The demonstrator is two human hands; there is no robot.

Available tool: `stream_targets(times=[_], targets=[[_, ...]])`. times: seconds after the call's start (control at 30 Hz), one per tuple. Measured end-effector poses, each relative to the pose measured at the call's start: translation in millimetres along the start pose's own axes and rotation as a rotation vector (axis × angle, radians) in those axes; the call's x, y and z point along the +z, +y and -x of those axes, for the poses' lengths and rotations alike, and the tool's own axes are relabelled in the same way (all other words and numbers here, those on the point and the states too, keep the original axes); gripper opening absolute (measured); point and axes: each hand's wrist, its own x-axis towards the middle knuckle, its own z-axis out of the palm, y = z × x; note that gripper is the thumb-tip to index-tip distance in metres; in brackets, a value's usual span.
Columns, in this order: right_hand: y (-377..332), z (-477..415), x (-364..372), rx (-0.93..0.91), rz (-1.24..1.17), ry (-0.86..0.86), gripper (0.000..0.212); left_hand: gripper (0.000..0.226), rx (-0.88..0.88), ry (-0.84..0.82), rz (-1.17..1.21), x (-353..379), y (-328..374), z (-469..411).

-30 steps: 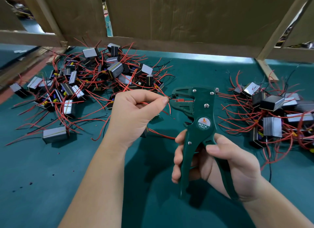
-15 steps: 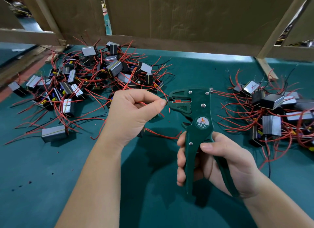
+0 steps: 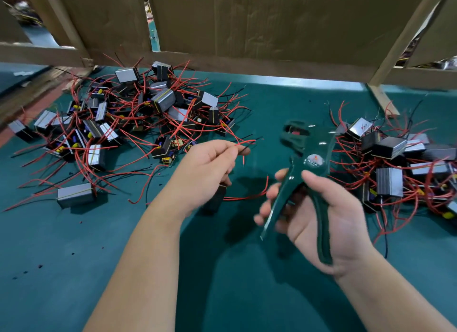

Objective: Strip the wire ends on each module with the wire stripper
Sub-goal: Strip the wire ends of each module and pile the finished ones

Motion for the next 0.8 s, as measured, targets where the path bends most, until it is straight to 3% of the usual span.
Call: stream_targets(times=[0.13,0.33,0.43,0.53,0.6,0.73,0.8], targets=[[-5,0,-7,-0.110,-0.023,-0.068,0.058,0.032,-0.035,0.133,0.144,-1,4,-3],[9,5,2,0.118,0.088,-0.358,0.067,0.018,-0.149,0.066,0.848,15,11,-1],[17,9,2,0.192,0.236,-0.453,0.054,0.011,-0.176,0.087,0.853,18,10,1],[19,10,0,0.150,0.207,-0.420,0.059,0.011,-0.082,0.233,0.874,7,10,-5],[14,8,-1,0.019,0.143,-0.327,0.059,0.015,0.034,0.376,0.765,-7,9,-10],[-10,2,-17,-0.291,0.404,0.178,0.028,0.031,0.109,0.759,-0.001,-38,-4,-10],[-20,-2,-26,-0.373,0.491,0.366,0.025,0.038,0.072,0.882,-0.292,-45,-10,-6]])
